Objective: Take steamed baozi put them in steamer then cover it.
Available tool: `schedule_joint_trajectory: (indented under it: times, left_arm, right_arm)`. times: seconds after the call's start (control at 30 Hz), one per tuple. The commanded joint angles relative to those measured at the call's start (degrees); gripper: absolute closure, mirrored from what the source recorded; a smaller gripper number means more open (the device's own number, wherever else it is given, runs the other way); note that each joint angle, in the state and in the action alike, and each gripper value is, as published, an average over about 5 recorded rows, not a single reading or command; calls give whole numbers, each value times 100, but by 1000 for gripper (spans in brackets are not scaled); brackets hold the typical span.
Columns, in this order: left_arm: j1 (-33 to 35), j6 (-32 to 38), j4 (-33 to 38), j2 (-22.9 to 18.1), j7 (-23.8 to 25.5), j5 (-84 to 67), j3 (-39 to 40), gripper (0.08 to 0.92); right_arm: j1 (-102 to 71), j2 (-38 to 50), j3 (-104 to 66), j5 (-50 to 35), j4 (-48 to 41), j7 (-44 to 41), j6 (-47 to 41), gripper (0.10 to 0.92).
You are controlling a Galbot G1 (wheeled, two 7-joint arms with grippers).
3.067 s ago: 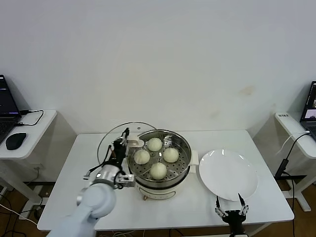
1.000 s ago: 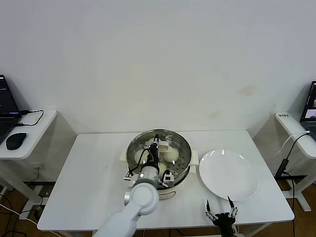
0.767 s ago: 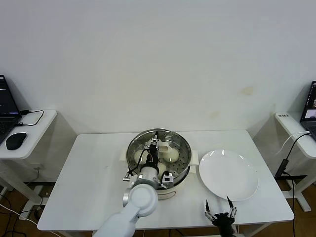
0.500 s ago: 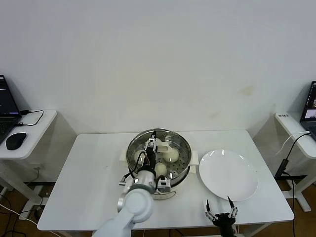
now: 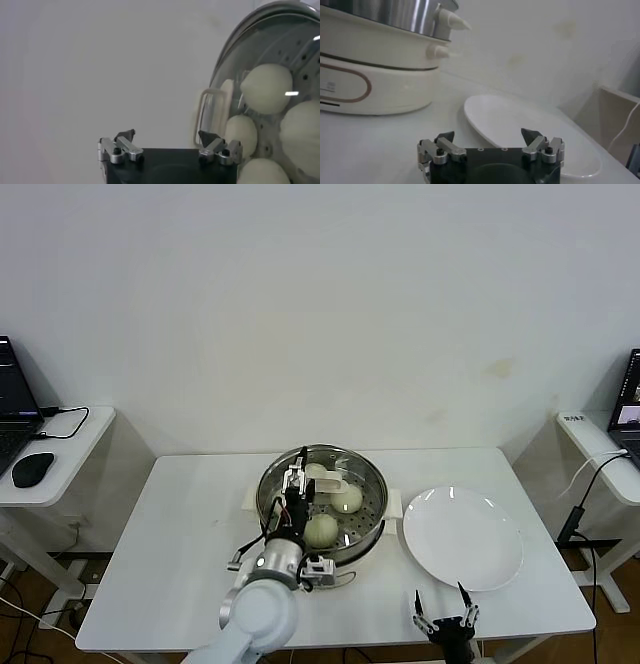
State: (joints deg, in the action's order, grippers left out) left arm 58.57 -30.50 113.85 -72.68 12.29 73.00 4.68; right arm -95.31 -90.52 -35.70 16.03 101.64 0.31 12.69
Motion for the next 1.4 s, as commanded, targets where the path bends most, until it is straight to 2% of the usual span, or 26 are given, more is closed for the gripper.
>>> schedule_joint_trajectory:
  times: [0.03, 0.97, 1.1, 1.4]
  left_arm:
    - [97, 20, 45, 28, -56, -78, 30, 177]
    - [-685, 95, -908, -205, -83, -12, 227, 189]
    - [-740, 124, -979, -223, -66, -11, 252, 277]
    - [-749, 238, -1053, -228, 65, -1, 295, 537]
  right_arm:
    - [-21, -1, -7, -15, 47, 0, 9, 203]
    - [81, 1, -72, -82, -78, -17, 36, 203]
    - [93, 1, -81, -89, -95, -17, 35, 203]
    - [116, 1, -92, -100, -113, -19, 27, 203]
